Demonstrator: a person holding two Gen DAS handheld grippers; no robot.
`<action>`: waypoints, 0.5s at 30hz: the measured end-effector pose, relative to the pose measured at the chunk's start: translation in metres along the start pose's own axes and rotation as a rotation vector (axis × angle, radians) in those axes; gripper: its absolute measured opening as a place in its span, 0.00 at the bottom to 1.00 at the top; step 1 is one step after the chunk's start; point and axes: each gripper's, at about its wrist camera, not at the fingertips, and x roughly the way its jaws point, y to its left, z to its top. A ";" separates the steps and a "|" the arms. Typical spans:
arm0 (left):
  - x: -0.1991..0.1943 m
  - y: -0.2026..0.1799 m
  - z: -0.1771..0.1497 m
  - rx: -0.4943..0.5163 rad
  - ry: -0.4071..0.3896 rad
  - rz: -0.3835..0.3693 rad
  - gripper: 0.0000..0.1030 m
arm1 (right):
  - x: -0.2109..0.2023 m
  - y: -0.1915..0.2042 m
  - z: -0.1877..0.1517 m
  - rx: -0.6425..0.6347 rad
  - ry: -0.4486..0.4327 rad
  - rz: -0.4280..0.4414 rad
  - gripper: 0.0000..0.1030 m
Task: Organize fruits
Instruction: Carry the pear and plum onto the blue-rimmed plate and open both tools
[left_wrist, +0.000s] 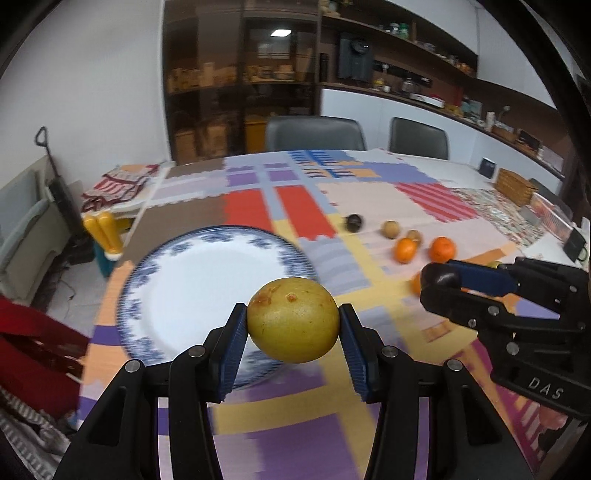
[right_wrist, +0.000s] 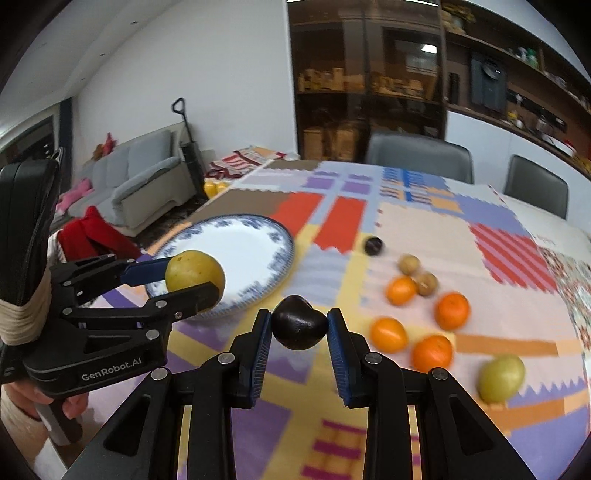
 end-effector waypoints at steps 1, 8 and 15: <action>0.000 0.007 -0.001 -0.005 0.004 0.015 0.47 | 0.006 0.005 0.005 -0.013 0.003 0.013 0.31; 0.009 0.044 -0.004 -0.044 0.031 0.071 0.47 | 0.044 0.030 0.025 -0.076 0.030 0.092 0.31; 0.027 0.068 -0.006 -0.077 0.078 0.089 0.47 | 0.085 0.042 0.035 -0.090 0.080 0.149 0.31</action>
